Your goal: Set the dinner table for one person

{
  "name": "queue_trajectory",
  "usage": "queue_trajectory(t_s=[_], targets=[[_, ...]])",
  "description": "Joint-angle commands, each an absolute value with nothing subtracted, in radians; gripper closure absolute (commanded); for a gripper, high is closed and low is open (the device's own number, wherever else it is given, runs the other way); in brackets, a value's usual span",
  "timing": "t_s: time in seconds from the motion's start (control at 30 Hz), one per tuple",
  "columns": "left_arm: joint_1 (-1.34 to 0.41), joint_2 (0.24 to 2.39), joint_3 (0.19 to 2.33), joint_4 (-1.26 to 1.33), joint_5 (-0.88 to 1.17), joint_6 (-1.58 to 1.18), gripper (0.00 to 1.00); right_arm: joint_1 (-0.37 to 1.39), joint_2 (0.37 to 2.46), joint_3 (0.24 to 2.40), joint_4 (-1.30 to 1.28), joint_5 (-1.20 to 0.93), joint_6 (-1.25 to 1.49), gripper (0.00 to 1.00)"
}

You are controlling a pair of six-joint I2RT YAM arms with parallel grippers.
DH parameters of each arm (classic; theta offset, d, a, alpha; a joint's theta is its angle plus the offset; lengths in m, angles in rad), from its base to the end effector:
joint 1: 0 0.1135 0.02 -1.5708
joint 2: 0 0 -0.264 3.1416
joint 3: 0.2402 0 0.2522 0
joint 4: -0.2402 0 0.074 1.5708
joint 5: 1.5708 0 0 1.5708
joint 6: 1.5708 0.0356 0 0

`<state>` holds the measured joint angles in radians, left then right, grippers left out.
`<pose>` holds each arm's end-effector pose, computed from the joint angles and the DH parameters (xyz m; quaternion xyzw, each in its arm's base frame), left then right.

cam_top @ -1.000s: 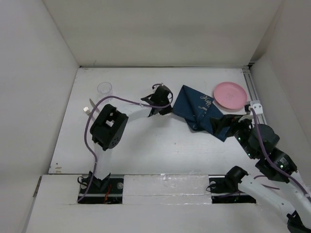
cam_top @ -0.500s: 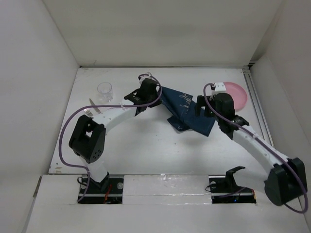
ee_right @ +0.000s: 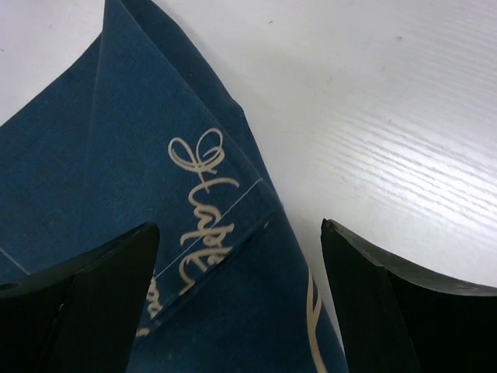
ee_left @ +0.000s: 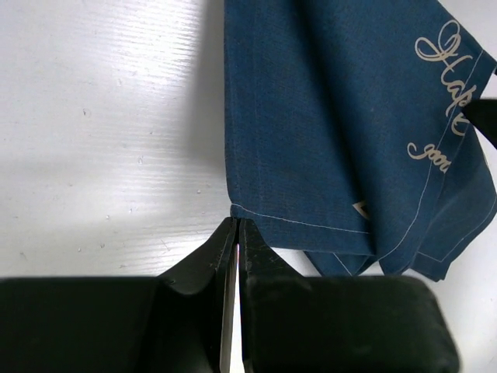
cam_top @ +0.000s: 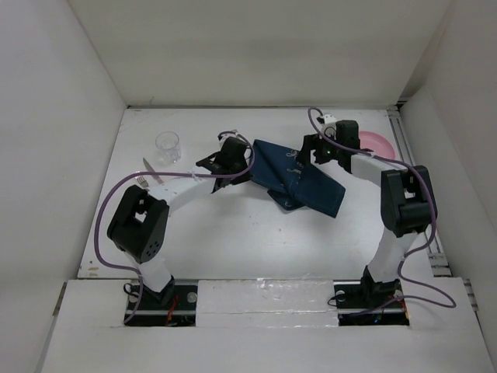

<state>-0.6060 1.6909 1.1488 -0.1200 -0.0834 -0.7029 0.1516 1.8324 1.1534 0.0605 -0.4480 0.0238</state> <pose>0.3130 -0.2133 0.2333 -0.0617 0.8958 -0.2372 0.3707 0.3961 0.0761 0.1999 -0.1569 0.8583 0.2358 0.4279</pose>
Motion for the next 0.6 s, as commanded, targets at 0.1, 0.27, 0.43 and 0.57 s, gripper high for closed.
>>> queue_trajectory(t_s=[0.1,0.27,0.43,0.57], targets=[[-0.594,1.634,1.135,-0.103,-0.083,-0.67,1.0,0.147,1.905,1.259,0.133,-0.566,-0.003,0.18],[-0.594,1.643,1.135,-0.103,-0.092,-0.661,1.0,0.147,1.933,1.281,0.133,-0.603,0.006,0.31],[-0.594,1.652,1.144,-0.103,-0.092,-0.661,1.0,0.138,1.951,1.292,0.133,-0.612,0.006,0.62],[-0.594,1.67,1.155,-0.103,-0.092,-0.661,1.0,0.138,1.939,1.292,0.133,-0.597,0.015,0.99]])
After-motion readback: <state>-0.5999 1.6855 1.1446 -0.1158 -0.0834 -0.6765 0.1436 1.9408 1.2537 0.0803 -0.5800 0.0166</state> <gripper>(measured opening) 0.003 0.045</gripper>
